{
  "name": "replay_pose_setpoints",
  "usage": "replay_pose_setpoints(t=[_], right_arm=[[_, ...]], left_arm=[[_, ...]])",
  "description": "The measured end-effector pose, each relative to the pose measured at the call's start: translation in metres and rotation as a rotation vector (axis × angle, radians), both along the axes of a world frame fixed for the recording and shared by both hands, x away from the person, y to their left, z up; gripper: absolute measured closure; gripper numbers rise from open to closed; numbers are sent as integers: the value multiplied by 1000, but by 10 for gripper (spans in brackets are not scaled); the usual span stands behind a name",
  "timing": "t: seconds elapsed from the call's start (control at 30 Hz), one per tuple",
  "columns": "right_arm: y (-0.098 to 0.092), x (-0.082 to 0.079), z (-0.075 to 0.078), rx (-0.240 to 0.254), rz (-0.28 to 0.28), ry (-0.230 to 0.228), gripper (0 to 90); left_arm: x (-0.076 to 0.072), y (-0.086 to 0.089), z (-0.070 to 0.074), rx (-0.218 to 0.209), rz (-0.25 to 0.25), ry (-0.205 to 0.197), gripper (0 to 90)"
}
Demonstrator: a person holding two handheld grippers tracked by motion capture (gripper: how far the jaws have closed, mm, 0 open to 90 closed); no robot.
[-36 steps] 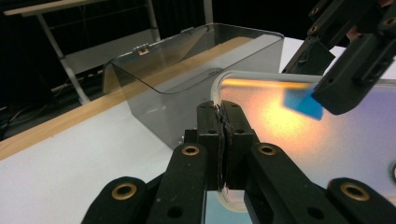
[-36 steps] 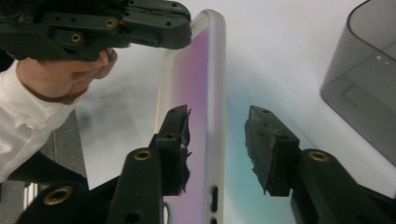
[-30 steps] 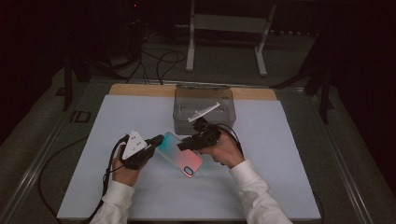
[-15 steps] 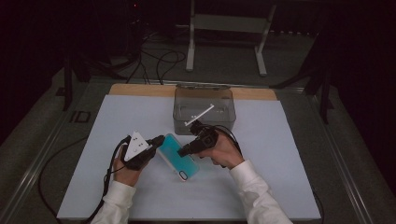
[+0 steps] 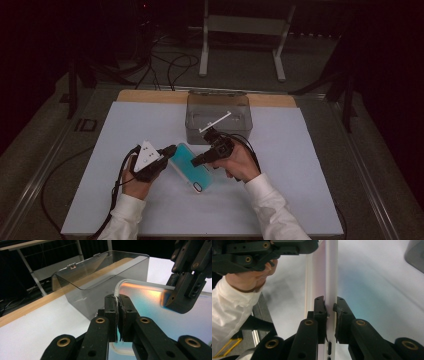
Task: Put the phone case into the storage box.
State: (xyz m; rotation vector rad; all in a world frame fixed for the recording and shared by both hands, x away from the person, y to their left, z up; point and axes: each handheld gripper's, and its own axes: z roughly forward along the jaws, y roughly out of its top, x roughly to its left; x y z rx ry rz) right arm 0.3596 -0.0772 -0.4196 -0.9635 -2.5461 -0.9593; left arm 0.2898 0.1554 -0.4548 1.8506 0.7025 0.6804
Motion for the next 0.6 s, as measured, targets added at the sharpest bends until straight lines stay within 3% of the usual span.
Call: replay_pose_setpoints(t=[0.07, 0.27, 0.4, 0.5, 0.6], right_arm=[[0, 0, 0, -7, -9, -6, 823], [0, 0, 0, -8, -16, -9, 823], [0, 0, 0, -8, -18, -13, 822], [0, -1, 1, -7, -16, -14, 822], [0, -2, 1, -8, -15, -22, 822]], left_arm=[[-1, 1, 2, -6, -2, -5, 840], [0, 4, 4, -50, -1, 0, 622], [4, 5, 4, -55, 49, 37, 449], [4, 8, 6, -65, 69, 39, 406], [3, 11, 8, -76, 94, 28, 300]])
